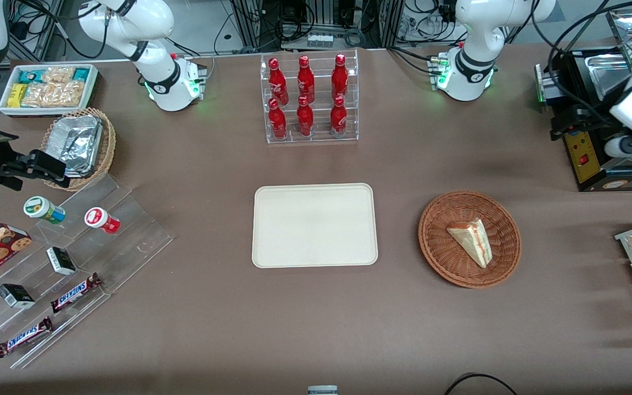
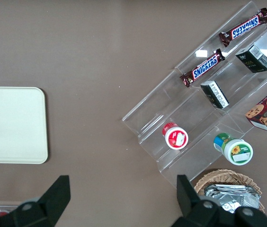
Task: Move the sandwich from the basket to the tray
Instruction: 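Move the left gripper from rest toward the wicker basket, then lower the left gripper onto the wrapped sandwich and close on it, then lift the sandwich out of the basket and carry it toward the tray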
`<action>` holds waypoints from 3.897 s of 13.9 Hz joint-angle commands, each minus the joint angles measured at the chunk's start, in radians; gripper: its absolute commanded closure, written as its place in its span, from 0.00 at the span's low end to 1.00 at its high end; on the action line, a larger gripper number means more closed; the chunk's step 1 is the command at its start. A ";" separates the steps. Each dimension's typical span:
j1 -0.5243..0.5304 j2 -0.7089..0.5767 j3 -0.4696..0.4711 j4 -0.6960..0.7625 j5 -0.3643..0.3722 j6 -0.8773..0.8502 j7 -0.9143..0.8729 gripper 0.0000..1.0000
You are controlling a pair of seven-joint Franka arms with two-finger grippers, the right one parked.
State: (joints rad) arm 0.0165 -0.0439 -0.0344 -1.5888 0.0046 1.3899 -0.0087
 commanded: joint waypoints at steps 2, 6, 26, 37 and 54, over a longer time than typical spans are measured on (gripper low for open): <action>0.010 0.012 0.001 0.027 -0.020 -0.006 0.032 0.00; 0.010 0.120 0.002 0.021 -0.011 0.081 -0.017 0.00; -0.124 0.430 0.001 -0.200 -0.018 0.710 -0.781 0.00; -0.135 0.456 0.001 -0.381 -0.008 0.943 -0.786 0.00; -0.148 0.374 -0.172 0.018 -0.011 0.336 -0.737 1.00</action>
State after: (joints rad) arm -0.1206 0.3029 -0.1471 -1.6205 -0.0065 1.7470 -0.7348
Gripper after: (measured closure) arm 0.850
